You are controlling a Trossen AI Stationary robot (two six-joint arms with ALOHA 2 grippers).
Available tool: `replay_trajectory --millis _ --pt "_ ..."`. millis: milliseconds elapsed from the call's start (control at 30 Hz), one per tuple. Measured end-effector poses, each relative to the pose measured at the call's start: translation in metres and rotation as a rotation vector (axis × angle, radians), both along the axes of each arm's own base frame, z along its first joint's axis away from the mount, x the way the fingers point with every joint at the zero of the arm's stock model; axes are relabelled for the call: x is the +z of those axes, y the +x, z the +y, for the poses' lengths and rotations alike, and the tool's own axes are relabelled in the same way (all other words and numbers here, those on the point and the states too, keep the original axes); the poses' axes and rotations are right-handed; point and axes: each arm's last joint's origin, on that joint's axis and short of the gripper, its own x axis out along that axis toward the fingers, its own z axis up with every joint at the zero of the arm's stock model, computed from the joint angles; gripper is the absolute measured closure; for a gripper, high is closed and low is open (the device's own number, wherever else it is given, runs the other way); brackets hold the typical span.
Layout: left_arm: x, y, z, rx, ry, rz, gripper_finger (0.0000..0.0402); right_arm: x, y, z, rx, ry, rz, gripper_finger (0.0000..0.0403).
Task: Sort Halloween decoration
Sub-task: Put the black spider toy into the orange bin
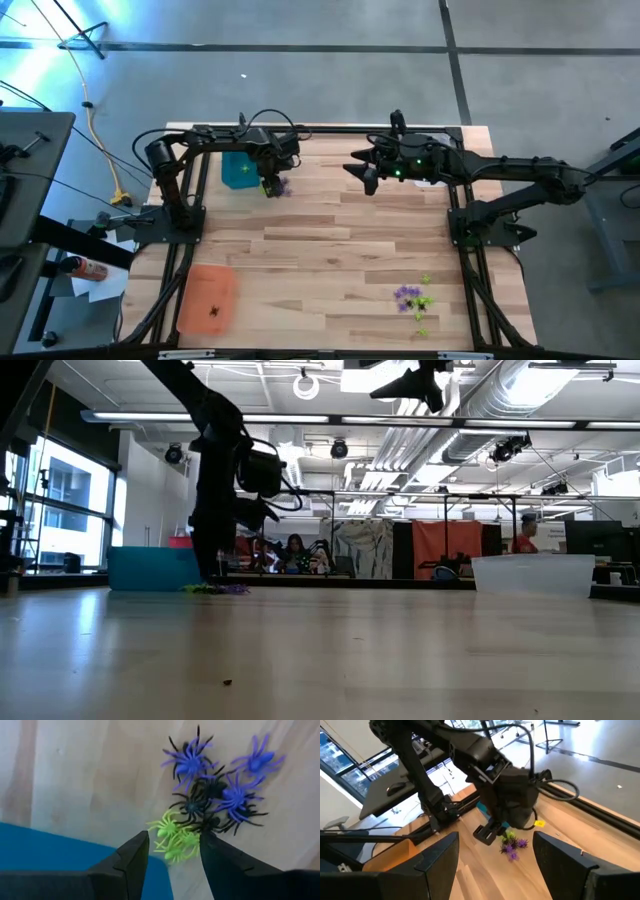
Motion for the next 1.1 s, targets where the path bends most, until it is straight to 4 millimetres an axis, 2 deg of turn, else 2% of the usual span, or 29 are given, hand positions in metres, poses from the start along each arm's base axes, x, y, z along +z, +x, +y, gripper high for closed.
replay_trajectory --millis 233,567,767,833,933,1100 --pt "-0.003 0.007 0.002 -0.019 0.044 -0.075 0.0238 0.002 0.000 -0.001 -0.020 -0.011 -0.019 0.0153" --pt "-0.003 0.007 0.003 -0.079 0.047 -0.075 0.0239 0.002 0.000 -0.001 -0.022 -0.004 -0.023 0.0153" --pt "0.008 0.008 0.010 -0.064 0.039 -0.115 0.0239 0.002 0.000 -0.001 -0.022 -0.004 -0.023 0.0153" --pt "0.012 0.009 0.012 -0.124 0.029 -0.129 0.0239 0.002 0.000 -0.001 -0.022 -0.004 -0.023 0.0153" --pt "0.014 0.010 0.011 -0.309 0.024 -0.114 0.0242 0.002 0.000 -0.001 -0.022 -0.004 -0.022 0.0153" --pt "0.002 0.002 0.006 -0.507 -0.017 -0.083 0.0255 0.002 0.000 -0.001 -0.020 -0.007 -0.020 0.0153"
